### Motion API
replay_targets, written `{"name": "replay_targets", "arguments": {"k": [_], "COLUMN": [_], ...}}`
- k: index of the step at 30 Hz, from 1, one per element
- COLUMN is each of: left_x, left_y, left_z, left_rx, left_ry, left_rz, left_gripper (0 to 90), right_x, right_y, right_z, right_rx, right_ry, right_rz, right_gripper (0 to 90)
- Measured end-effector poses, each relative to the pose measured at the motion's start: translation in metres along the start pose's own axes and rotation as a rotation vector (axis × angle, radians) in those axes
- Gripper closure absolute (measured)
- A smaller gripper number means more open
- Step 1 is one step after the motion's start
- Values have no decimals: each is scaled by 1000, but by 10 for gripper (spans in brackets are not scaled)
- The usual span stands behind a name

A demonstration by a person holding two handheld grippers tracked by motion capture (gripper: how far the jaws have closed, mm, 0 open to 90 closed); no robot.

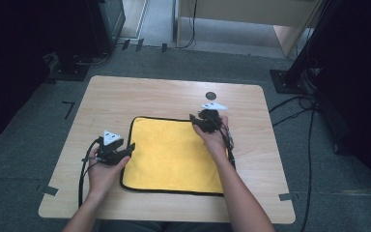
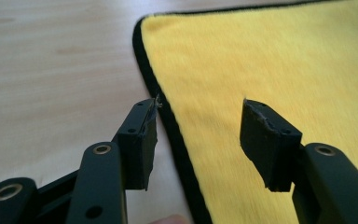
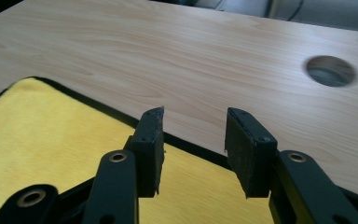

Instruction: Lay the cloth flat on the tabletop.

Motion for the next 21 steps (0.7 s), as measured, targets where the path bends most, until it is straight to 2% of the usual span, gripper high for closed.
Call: {"name": "replay_targets", "arguments": {"k": [2,4,6,8,13,17,21], "left_x": [6,11,15,19,30,39,44], "left_y": [-9,-16,-23,-28,-44,-57,-66], "left_z": [1,3,4,5,0,-1,-3], "left_rx": [-33,-16,-29,-18,-24,-68,-54], "left_ry": [29,20,18,8,-11,17,-7], "left_rz": [2,1,16,23,41,48,57], "left_gripper": [459,459,454,453,439,435,436], "right_x": [-11,-21,-31,-42,-65,-80,-91], "right_y": [7,14,20,25,27,28,31], "right_z": [19,36,52,67,96,117,129], "right_rx": [26,48,54,63,81,105,106], "right_ry": [26,48,68,83,113,137,148], "right_rz": [3,8,13,14,45,63,71], "right_gripper": [571,571,571,571,571,567,563]}}
Point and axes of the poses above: each handheld gripper's, and its own axes: x roughly backward along the jaws, y roughly out of its top, z roughly to its left, the point moved 8 cm from there along -x, roughly forward along the jaws, and after that the axes turned 8 degrees about x, right-handed, at the moved point
